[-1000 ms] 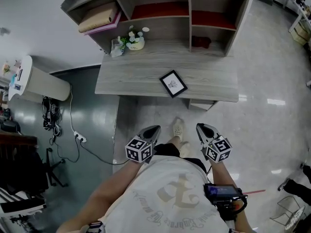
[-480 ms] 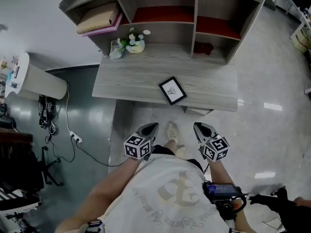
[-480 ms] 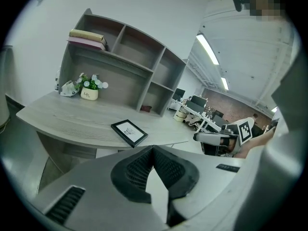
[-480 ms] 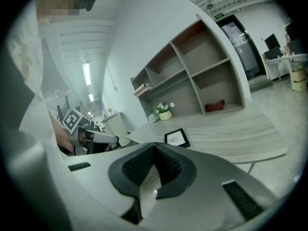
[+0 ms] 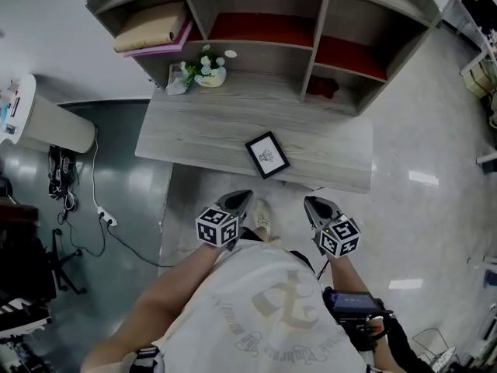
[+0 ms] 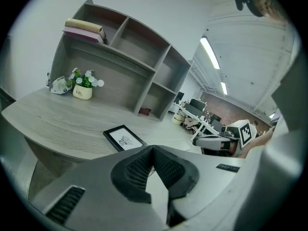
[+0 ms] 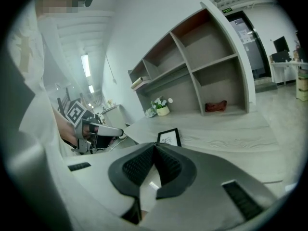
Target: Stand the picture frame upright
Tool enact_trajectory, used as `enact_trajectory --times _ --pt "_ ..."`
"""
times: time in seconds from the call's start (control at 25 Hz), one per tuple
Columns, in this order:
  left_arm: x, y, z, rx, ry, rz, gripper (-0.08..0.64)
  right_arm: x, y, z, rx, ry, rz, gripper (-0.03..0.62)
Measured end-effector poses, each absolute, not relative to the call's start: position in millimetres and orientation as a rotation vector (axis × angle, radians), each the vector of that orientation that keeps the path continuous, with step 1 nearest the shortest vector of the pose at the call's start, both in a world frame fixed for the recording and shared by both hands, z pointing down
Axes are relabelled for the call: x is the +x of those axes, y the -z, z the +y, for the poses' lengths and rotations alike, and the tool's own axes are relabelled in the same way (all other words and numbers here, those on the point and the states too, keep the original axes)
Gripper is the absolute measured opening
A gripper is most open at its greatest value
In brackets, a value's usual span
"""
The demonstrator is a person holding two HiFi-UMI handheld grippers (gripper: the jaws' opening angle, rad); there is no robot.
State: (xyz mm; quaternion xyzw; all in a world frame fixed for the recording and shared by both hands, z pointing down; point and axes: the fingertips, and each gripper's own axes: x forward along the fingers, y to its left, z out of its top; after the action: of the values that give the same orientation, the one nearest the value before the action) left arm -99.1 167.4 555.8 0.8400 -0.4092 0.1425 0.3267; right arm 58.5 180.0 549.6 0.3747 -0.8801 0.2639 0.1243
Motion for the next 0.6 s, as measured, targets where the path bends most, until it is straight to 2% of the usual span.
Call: enact_trajectory --times 0.6 --pt "-108 -553 66 2.193 -0.32 -1.058 0.002 55 -551 90 1.101 -0.751 -2.473 0.005"
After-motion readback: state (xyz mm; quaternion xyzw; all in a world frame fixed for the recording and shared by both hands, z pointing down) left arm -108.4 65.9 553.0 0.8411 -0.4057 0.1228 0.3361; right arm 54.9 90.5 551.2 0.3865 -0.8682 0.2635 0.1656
